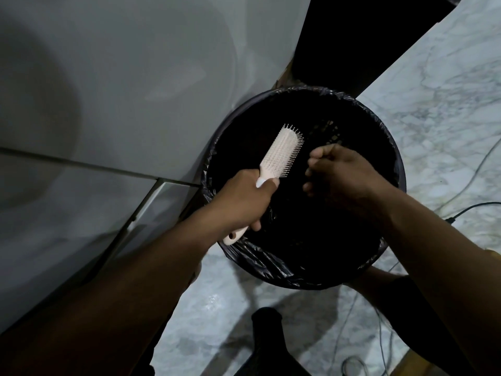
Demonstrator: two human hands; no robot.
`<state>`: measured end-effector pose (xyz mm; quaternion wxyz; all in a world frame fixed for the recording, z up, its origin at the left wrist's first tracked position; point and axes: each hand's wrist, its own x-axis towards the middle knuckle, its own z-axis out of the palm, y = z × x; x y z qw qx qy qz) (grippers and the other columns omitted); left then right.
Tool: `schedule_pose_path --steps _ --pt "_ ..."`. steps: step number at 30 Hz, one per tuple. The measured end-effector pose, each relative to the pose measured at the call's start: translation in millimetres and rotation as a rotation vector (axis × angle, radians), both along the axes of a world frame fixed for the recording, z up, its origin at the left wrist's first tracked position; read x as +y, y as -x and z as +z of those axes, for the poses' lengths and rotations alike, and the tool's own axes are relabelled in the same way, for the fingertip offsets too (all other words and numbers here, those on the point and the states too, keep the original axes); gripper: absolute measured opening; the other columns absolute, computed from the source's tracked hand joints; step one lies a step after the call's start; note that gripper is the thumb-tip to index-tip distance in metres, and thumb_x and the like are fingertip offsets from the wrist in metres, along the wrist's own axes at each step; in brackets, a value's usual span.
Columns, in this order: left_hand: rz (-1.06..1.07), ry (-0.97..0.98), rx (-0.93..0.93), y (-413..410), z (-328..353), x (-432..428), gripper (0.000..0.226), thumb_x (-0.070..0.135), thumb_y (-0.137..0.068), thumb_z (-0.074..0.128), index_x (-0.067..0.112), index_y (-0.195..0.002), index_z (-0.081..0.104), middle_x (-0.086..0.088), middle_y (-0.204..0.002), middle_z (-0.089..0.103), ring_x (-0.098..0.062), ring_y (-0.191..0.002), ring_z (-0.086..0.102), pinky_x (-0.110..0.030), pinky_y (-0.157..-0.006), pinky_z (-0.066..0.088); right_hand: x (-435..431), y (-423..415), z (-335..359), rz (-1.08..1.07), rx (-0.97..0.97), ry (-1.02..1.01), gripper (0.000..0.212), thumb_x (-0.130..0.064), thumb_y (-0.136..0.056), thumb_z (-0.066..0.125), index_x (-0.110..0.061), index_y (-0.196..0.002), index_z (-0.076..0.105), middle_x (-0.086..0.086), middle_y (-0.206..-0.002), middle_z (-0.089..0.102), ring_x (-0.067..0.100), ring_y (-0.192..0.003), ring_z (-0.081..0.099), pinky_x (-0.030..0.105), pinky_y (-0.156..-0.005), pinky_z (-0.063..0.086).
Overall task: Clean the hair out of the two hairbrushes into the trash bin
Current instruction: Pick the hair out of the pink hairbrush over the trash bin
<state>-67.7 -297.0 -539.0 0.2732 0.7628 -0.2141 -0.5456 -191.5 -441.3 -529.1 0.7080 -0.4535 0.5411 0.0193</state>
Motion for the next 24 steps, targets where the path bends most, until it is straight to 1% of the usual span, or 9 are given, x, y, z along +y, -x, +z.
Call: schedule_pose_path --steps 2,4,6,9,11,13,17,20,24 --pt "-0.029 -0.037 -0.009 1 -2 3 0.025 0.038 -0.103 0.049 0.016 -0.109 0.061 -0.001 -0.062 0.059 -0.013 -0.033 0.055 -0.029 -0.053 0.047 4 4 -1 0.117 0.107 0.126 0.009 -0.007 -0.098 0.060 -0.009 -0.091 0.054 0.009 -0.060 0.056 0.017 -0.042 0.062 0.023 -0.041 0.049" --pt "-0.047 -0.069 -0.036 1 -1 4 0.028 0.040 -0.103 0.050 0.015 -0.111 0.058 -0.003 -0.065 0.062 -0.012 -0.035 0.058 -0.031 -0.053 0.049 5 6 -2 0.173 0.165 0.216 0.012 -0.005 -0.093 0.067 -0.009 -0.086 0.058 0.014 -0.070 0.063 0.016 -0.046 0.064 0.019 -0.038 0.046" --pt "-0.057 -0.071 -0.086 2 3 3 0.029 0.042 -0.103 0.050 0.014 -0.110 0.055 -0.003 -0.070 0.064 -0.012 -0.036 0.060 -0.029 -0.050 0.047 3 6 -3 0.305 0.217 0.319 0.017 -0.005 -0.088 0.073 -0.011 -0.101 0.062 0.013 -0.093 0.065 0.021 -0.072 0.065 0.020 -0.052 0.050" --pt "-0.036 -0.035 -0.157 10 16 5 0.029 0.043 -0.102 0.050 0.015 -0.107 0.051 -0.003 -0.077 0.065 -0.013 -0.036 0.062 -0.025 -0.046 0.044 7 6 8 0.457 0.262 0.394 0.047 -0.020 -0.086 0.078 -0.014 -0.128 0.060 0.005 -0.118 0.063 0.023 -0.101 0.065 0.033 -0.079 0.056" --pt "0.020 -0.008 -0.158 16 28 11 0.027 0.040 -0.101 0.052 0.014 -0.108 0.051 -0.003 -0.080 0.065 -0.013 -0.036 0.063 -0.025 -0.044 0.044 10 8 20 0.420 0.259 0.435 0.043 -0.029 -0.087 0.075 -0.014 -0.126 0.063 0.006 -0.119 0.066 0.027 -0.104 0.067 0.043 -0.090 0.057" --pt "0.070 0.013 -0.151 21 45 19 0.023 0.034 -0.100 0.055 0.013 -0.109 0.053 -0.003 -0.081 0.065 -0.014 -0.037 0.063 -0.025 -0.041 0.044 13 13 36 0.406 0.256 0.479 0.039 -0.031 -0.089 0.072 -0.014 -0.123 0.064 0.008 -0.115 0.068 0.027 -0.102 0.067 0.045 -0.092 0.057" --pt "0.103 0.070 -0.226 22 98 30 0.014 0.026 -0.098 0.062 0.016 -0.092 0.055 -0.004 -0.066 0.064 -0.016 -0.037 0.061 -0.022 -0.037 0.043 20 18 91 0.500 0.214 0.568 0.029 -0.028 -0.094 0.065 -0.017 -0.121 0.064 0.006 -0.109 0.068 0.022 -0.094 0.064 0.030 -0.082 0.050" --pt "0.131 0.117 -0.310 17 151 35 0.018 0.028 -0.095 0.066 0.021 -0.082 0.056 -0.004 -0.062 0.066 -0.014 -0.037 0.061 -0.020 -0.037 0.044 24 12 149 0.586 0.176 0.666 0.027 -0.026 -0.094 0.064 -0.015 -0.118 0.067 0.006 -0.110 0.070 0.023 -0.100 0.066 0.030 -0.086 0.049" --pt "0.149 0.206 -0.451 18 237 42 0.022 0.036 -0.091 0.070 0.016 -0.083 0.067 -0.002 -0.064 0.068 -0.016 -0.054 0.065 -0.020 -0.049 0.047 30 4 239 0.583 0.098 0.797 0.025 -0.029 -0.090 0.070 -0.019 -0.112 0.066 0.003 -0.110 0.069 0.022 -0.101 0.066 0.028 -0.085 0.048"
